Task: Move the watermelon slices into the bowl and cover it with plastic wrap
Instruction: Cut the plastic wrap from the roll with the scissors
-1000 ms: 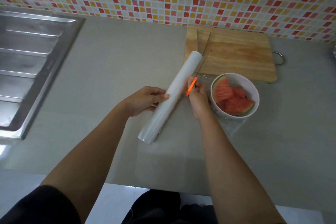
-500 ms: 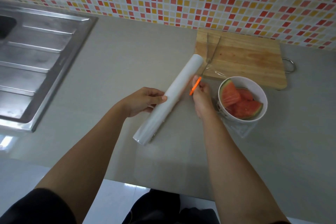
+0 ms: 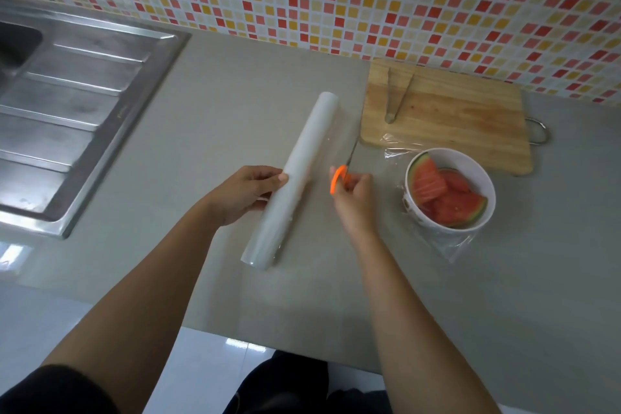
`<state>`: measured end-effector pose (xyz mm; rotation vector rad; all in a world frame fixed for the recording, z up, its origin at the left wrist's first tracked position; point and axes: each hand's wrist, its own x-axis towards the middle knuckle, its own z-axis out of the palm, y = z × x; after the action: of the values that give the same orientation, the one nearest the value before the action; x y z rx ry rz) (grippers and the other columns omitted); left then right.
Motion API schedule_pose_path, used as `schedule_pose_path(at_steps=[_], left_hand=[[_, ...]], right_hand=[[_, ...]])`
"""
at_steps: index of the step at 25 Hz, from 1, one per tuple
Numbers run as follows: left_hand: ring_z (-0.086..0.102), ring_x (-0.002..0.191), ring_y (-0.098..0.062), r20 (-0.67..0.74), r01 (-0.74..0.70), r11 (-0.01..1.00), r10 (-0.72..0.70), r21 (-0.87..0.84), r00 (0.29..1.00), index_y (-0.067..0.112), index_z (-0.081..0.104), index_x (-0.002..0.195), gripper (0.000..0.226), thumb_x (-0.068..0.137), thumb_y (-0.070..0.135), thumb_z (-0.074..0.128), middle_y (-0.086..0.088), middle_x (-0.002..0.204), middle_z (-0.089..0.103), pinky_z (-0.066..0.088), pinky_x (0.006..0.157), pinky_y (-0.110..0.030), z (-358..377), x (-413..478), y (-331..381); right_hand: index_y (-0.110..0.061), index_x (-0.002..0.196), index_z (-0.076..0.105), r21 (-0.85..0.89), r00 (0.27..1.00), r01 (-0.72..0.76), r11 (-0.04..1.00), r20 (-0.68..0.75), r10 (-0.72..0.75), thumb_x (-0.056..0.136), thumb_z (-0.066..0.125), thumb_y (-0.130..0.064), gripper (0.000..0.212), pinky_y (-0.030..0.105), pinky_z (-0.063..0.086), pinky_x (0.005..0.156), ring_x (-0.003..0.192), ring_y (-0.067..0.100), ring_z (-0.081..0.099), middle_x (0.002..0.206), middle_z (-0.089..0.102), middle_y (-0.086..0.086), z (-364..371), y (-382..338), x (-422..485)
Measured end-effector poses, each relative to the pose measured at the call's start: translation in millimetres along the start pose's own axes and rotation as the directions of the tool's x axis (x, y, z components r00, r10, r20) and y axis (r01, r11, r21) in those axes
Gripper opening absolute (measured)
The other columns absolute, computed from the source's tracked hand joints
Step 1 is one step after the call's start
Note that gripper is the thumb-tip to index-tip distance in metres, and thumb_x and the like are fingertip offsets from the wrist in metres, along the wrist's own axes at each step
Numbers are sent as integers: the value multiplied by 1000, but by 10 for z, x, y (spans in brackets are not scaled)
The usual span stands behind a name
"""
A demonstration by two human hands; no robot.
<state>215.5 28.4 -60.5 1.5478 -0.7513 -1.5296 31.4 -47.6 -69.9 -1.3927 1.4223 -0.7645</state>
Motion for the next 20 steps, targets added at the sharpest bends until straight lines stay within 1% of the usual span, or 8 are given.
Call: schedule_pose_path(at_steps=[3, 5, 7, 9, 11, 13, 16, 20], left_hand=[[69, 85, -16, -79, -32, 999, 31, -13, 996, 14, 69, 107, 23, 92, 28, 58, -4, 96, 73, 55, 70, -26, 61, -30, -63], [70, 82, -13, -116, -34, 999, 33, -5, 993, 16, 69, 103, 19, 93, 28, 57, 0, 90, 74, 54, 68, -24, 75, -91, -111], [70, 81, -11, -130, -30, 1000, 31, 7, 991, 16, 70, 102, 19, 93, 28, 57, 3, 87, 74, 55, 66, -23, 60, -166, -167], [70, 85, -15, -146, -24, 1000, 26, 16, 989, 14, 69, 106, 24, 94, 30, 56, 0, 90, 74, 56, 71, -27, 29, -211, -224], [68, 92, -25, -177, -17, 999, 23, 33, 984, 15, 69, 106, 26, 93, 34, 56, -9, 98, 71, 56, 82, -38, 13, -238, -257], [65, 90, -27, -233, -10, 993, 38, 119, 972, 17, 71, 99, 27, 91, 38, 57, -13, 96, 68, 55, 88, -44, 18, -252, -259], [59, 78, -20, -314, 5, 939, 109, 343, 943, 11, 71, 93, 35, 89, 43, 58, -11, 84, 63, 56, 82, -42, 43, -264, -217], [64, 80, -30, -310, 52, 820, 156, 570, 938, 10, 66, 89, 37, 92, 43, 51, -23, 93, 66, 56, 82, -43, 50, -295, -134]], right_hand=[[-17, 77, 43, -155, 999, 19, 988, 36, -14, 83, 62, -36, 27, 25, 31, 52, 63, 22, 58, 66, 60, 6, 40, 92, -386], [-12, 83, 48, -274, 996, 48, 961, 90, -24, 83, 61, -34, 25, 28, 31, 55, 72, 27, 59, 72, 61, 7, 41, 94, -495], [-6, 90, 54, -387, 992, 87, 918, 118, -44, 84, 59, -31, 27, 35, 34, 63, 80, 32, 60, 81, 65, 14, 48, 70, -545], [-1, 89, 57, -471, 990, 125, 873, 115, -80, 86, 57, -28, 28, 39, 37, 65, 83, 36, 60, 86, 66, 21, 66, 54, -581], [0, 87, 58, -524, 991, 124, 843, 105, -80, 87, 54, -28, 28, 39, 38, 63, 82, 38, 60, 86, 66, 23, 86, 28, -619], [-1, 84, 58, -564, 993, 114, 818, 93, -75, 88, 52, -28, 28, 39, 39, 63, 82, 38, 59, 86, 66, 22, 108, 12, -634], [-1, 85, 58, -607, 992, 119, 786, 106, -68, 87, 52, -29, 29, 39, 40, 65, 83, 37, 59, 88, 65, 21, 137, 28, -663], [-3, 93, 59, -580, 992, 118, 806, 103, -71, 86, 54, -28, 26, 37, 41, 68, 88, 34, 58, 94, 65, 18, 156, 92, -689]])
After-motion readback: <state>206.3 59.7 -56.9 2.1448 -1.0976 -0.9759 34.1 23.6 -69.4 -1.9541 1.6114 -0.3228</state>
